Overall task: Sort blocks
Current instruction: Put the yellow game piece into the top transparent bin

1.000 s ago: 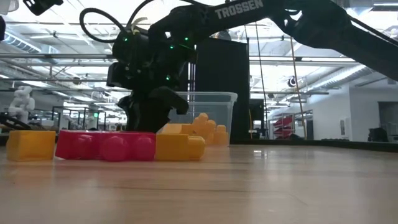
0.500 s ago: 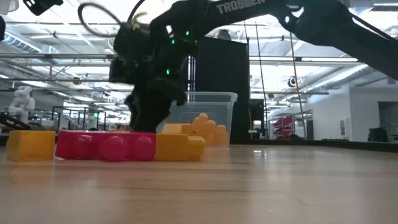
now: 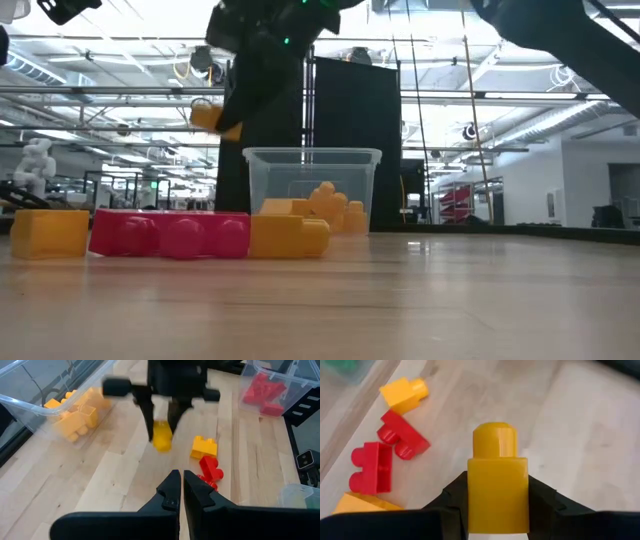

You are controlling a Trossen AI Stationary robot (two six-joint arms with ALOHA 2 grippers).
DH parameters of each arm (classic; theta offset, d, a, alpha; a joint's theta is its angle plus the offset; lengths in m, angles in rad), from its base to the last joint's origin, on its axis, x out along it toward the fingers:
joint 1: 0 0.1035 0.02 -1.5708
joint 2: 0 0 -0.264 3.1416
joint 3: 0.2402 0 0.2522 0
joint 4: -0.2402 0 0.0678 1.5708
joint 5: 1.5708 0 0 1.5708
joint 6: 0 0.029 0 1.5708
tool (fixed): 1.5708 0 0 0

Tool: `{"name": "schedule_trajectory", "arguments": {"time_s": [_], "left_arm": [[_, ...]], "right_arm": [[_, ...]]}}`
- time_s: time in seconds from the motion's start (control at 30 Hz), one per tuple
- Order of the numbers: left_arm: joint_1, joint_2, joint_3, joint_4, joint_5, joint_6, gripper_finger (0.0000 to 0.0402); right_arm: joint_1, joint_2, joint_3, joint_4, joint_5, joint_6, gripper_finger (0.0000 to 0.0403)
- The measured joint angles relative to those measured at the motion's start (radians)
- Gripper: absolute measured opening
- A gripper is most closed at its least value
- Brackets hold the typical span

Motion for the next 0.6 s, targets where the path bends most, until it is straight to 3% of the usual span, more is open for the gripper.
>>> {"name": "schedule_trajectory", "arguments": {"time_s": [0.13, 0.6], "left_arm": [[0.0, 0.0, 0.0, 0.0, 0.0, 0.0, 0.0003], [0.0, 0.0, 0.0, 0.01, 0.0, -0.012, 0.0003]], "right_arm": [[-0.025, -0.052, 0.0, 0.019, 0.005, 0.034, 0.0114], [-0.17, -0.136, 0.002, 0.079, 0.187, 0.194, 0.0114]]}}
